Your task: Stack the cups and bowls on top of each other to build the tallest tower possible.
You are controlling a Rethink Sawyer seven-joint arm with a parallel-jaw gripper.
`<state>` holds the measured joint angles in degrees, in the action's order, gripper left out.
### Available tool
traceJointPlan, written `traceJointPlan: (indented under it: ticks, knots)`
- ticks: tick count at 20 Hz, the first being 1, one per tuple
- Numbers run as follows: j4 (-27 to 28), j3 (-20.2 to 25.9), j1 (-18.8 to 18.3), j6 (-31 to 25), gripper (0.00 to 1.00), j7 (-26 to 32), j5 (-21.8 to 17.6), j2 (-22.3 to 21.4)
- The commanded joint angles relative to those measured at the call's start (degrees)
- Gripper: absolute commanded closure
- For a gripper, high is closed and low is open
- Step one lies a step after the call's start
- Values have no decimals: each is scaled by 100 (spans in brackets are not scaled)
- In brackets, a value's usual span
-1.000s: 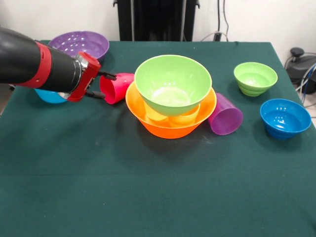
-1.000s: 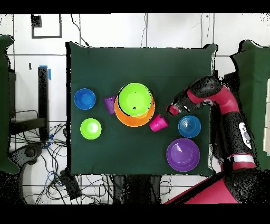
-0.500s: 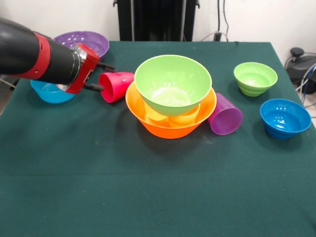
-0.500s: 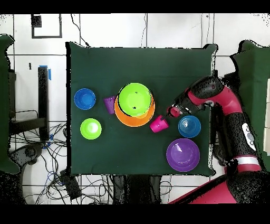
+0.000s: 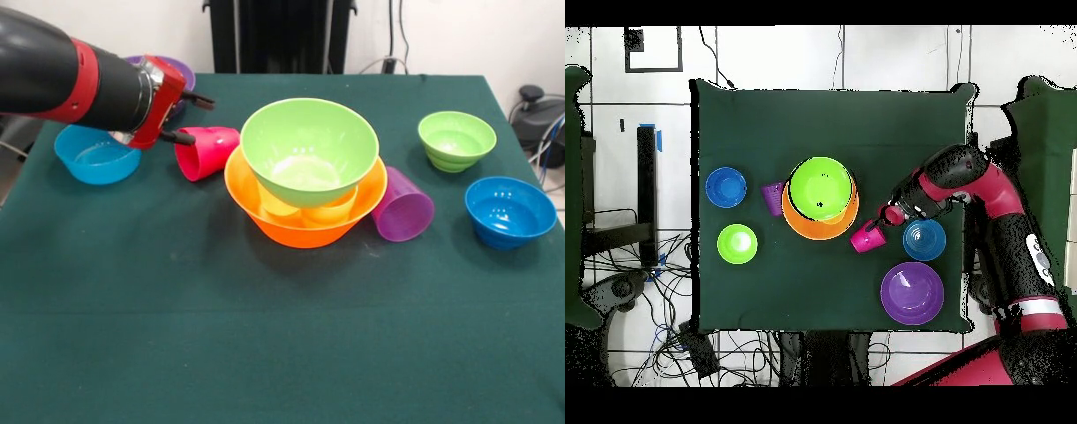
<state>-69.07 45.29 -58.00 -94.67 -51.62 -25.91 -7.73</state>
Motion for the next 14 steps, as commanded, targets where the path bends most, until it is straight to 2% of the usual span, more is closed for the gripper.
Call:
traceJointPlan:
  ticks: [1, 8, 14]
  knots:
    - [-342, -349, 146, 364, 0, 112, -71, 102]
    - [58, -493, 126, 480, 0, 495, -386, 444]
    - [-321, -524, -55, 583, 0, 434, -388, 219]
